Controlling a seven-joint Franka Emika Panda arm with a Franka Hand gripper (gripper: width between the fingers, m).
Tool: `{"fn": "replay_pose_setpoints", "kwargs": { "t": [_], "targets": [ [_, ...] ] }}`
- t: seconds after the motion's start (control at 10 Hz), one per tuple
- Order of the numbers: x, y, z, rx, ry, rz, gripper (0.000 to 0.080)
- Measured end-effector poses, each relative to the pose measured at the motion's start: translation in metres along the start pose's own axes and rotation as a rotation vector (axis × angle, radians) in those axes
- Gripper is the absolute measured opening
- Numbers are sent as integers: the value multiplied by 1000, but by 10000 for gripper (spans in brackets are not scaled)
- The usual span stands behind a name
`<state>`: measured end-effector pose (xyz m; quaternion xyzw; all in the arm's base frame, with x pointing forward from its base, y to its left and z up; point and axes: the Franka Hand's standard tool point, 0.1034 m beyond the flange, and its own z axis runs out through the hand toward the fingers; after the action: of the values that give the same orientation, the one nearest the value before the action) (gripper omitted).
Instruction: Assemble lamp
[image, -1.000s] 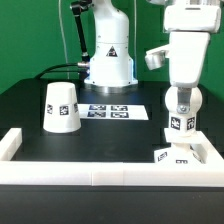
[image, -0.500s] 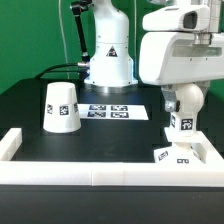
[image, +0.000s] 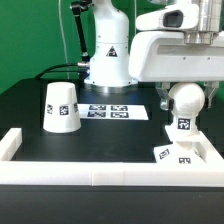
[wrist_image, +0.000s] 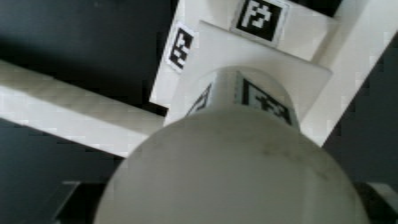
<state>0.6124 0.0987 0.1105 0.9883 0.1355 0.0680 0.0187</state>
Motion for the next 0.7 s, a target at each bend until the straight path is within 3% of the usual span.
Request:
{"fn": "replay_pose_setpoints", "kwargs": {
  "t": [0.4, 0.7],
  "targets": [
    [0, 2, 0, 4, -1, 188, 577],
    [-5, 0, 3, 21, -17, 494, 577]
  ]
}}
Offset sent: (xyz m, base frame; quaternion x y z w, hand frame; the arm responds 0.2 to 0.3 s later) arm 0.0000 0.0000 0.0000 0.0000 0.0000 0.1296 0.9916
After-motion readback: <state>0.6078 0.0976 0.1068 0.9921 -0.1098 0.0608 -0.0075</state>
